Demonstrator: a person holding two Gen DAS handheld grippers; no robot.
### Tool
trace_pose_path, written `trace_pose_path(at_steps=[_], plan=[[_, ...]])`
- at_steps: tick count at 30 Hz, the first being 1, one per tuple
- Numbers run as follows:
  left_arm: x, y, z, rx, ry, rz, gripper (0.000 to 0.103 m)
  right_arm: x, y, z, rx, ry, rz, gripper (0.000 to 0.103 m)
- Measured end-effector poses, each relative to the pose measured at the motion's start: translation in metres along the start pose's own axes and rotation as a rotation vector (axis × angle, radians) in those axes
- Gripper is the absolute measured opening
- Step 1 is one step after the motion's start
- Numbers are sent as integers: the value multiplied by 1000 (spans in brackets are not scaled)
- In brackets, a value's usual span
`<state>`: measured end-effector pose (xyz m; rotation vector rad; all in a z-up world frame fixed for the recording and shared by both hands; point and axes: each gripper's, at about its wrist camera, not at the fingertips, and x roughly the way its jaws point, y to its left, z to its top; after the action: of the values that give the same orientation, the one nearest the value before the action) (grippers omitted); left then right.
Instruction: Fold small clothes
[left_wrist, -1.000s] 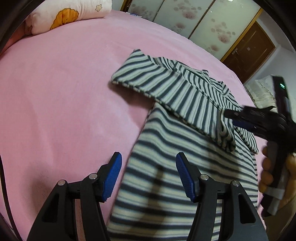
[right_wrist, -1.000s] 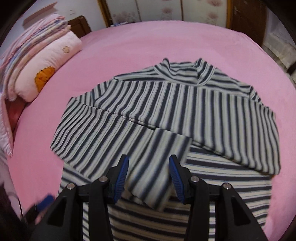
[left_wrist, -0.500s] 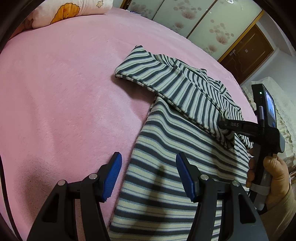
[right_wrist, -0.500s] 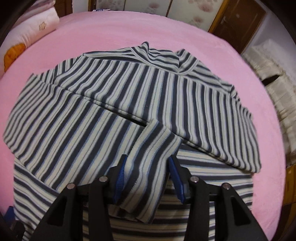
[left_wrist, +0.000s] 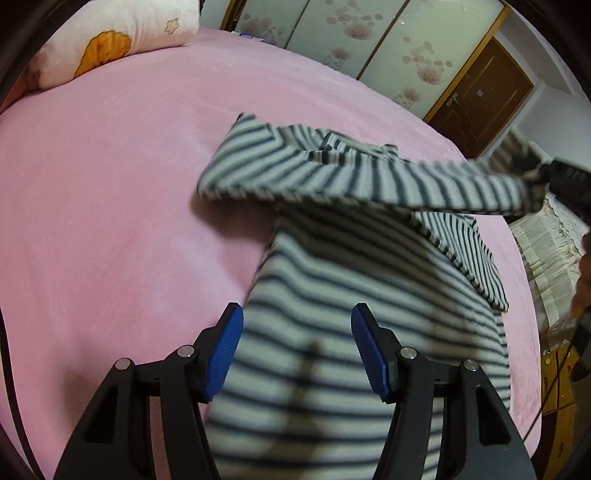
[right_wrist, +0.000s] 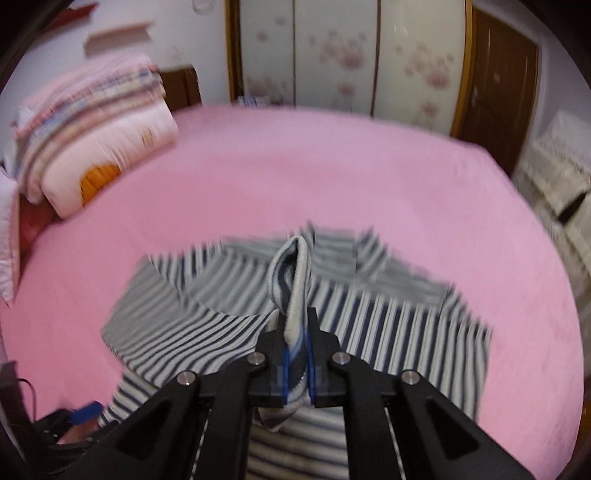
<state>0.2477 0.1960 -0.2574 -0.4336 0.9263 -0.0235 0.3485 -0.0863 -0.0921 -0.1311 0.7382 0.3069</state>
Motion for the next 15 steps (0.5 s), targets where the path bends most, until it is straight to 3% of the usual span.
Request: trace_pose_path(at_steps=[3,9,15], plan=[[17,-10,19,5,-18,10,60,-10,-7,26,-26,-88,24,6],[57,-17,47,-27,-10,74,60,-20,-19,56,-35,-182,79,6],[74,-9,54,-95,11,81,60,-34,-2,76,-46,-227,229,6]])
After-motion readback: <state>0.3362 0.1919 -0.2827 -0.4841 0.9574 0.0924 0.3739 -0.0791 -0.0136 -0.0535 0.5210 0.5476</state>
